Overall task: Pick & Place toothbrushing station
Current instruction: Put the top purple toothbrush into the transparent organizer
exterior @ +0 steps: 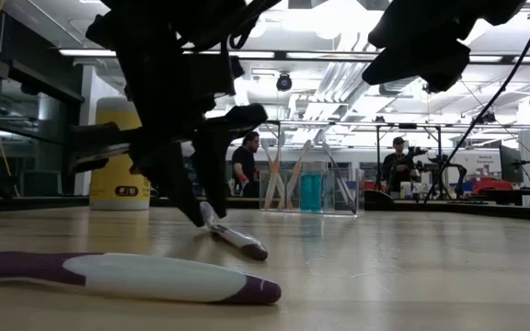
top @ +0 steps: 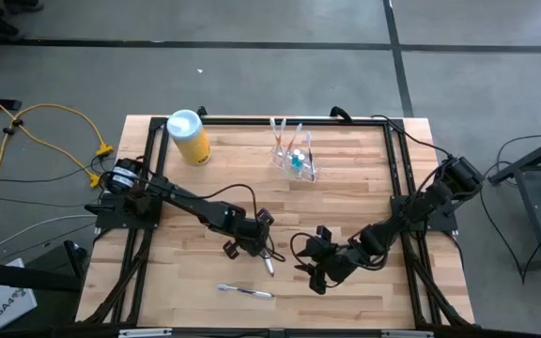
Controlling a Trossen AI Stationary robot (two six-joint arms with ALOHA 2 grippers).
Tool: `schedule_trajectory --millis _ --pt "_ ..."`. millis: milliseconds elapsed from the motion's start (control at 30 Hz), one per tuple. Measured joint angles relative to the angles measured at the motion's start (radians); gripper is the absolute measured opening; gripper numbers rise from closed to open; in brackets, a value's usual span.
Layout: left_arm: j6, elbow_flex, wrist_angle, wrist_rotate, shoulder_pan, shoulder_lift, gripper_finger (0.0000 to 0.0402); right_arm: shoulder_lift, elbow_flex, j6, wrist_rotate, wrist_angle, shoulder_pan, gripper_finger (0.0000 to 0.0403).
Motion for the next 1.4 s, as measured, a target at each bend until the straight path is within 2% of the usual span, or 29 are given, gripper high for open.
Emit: schedule_trajectory --millis 800,967,1167,1400 --pt "0.004 0.005 0.077 0.035 -0.044 0.039 0.0095 0.0 0.0 0.005 0.001 0.0 -0.002 0.016" --pt "0.001 0.005 0.108 0.118 -0.052 0.04 0.0095 0.0 0.0 0.005 0.001 0.0 -0.002 0.016" --pt "-0.014 0.005 0.115 0.12 -0.065 0.044 0.0095 0.0 0.0 0.005 0.001 0.0 -0.002 0.016" --pt "-0.002 0.011 0.154 0.116 -0.062 0.107 0.0095 0.0 0.0 0.005 0.001 0.007 -0.002 0.016"
